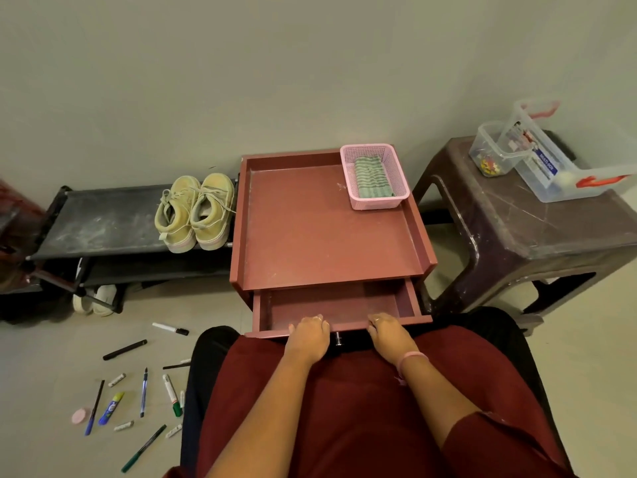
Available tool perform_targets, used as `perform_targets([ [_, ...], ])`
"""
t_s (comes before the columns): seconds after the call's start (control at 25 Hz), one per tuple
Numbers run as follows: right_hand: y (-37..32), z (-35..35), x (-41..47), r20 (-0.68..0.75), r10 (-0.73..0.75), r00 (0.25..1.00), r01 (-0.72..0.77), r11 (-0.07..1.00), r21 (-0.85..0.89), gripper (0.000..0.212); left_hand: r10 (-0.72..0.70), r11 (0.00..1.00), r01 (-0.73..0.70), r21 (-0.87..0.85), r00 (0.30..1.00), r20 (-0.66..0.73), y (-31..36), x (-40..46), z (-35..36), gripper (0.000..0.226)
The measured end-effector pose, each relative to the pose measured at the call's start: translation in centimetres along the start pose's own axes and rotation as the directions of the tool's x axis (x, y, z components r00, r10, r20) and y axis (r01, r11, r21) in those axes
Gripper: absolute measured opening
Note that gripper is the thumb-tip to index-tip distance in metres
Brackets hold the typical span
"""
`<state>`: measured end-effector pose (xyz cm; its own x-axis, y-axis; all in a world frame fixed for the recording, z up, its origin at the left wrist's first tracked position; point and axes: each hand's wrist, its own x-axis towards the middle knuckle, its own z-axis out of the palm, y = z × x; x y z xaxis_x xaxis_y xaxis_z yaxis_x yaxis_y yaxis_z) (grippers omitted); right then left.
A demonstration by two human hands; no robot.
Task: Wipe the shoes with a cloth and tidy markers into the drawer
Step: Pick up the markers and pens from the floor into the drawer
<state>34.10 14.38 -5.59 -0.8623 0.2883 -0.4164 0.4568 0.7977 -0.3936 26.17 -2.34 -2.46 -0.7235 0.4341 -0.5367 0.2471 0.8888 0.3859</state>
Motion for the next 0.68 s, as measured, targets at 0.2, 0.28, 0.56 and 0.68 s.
perform_targets([
  [0.2, 0.3, 0.1, 1.1, 0.009, 0.041, 0.999, -0.041, 0.999, -0.011, 0.037, -0.005, 0.995, 0.002, 0.104, 1.0, 0.029, -0.4, 1.0, 1.9, 0.038],
  [0.28, 0.3, 0.0, 1.6, 0.045, 0.066, 0.997, -0.065, 0.998, -0.027, 0.034, -0.044, 0.992, 0.042, 0.119, 0.999, 0.012, 0.0, 1.6, 2.0, 0.036],
  [0.56, -0.1, -0.9, 2.1, 0.119, 0.113, 0.986, -0.105, 0.992, -0.07, 0.037, 0.008, 0.983, 0.008, 0.181, 0.996, -0.085, 0.3, 2.0, 3.0, 0.034],
  [0.68, -0.1, -1.1, 1.6, 0.143, 0.122, 0.982, -0.107, 0.988, -0.107, 0.036, 0.024, 0.982, -0.008, 0.189, 0.996, -0.085, 0.2, 1.6, 3.0, 0.034],
])
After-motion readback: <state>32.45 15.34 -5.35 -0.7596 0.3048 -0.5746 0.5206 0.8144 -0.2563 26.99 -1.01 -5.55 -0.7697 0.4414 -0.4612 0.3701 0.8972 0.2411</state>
